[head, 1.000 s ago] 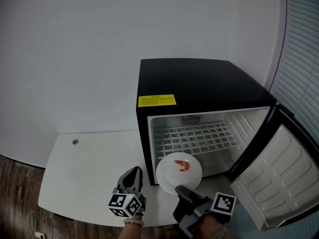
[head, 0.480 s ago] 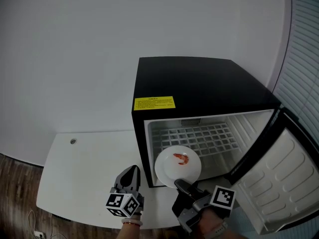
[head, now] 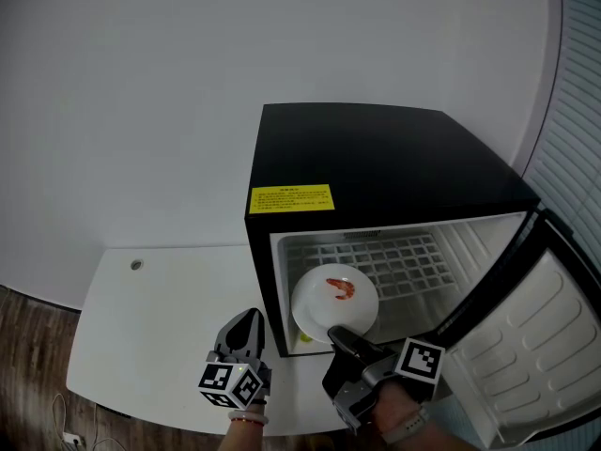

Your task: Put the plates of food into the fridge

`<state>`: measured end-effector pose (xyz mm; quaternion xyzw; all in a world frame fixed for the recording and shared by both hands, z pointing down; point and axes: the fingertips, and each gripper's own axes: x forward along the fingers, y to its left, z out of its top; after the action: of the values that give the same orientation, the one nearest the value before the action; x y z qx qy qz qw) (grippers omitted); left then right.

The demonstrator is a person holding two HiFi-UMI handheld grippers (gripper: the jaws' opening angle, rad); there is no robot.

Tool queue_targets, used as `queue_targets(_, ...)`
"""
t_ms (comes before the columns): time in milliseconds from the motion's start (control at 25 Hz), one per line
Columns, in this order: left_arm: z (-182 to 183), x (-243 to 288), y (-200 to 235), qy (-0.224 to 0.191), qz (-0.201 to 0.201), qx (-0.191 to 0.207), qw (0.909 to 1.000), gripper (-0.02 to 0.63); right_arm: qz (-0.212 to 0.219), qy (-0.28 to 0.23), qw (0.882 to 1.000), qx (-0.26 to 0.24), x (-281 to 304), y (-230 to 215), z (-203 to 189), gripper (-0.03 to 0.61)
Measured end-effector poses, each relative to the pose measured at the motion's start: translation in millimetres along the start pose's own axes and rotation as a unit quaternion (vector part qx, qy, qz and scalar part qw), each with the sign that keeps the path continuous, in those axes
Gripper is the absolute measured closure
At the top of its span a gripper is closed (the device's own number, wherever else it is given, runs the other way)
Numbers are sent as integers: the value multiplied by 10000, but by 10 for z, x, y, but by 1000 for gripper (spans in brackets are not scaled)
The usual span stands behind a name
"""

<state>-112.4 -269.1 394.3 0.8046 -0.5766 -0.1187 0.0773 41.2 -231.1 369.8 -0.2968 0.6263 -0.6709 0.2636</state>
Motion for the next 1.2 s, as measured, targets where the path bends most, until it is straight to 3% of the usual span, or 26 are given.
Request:
queue_targets(680, -27, 90, 68, -15, 15, -54, 10000, 607, 74, 42, 9982, 587, 306, 93, 163, 560)
queue_targets(1200, -17, 88, 120, -55, 11, -91, 9999, 607, 22, -24, 9985, 545, 393, 68, 246, 560)
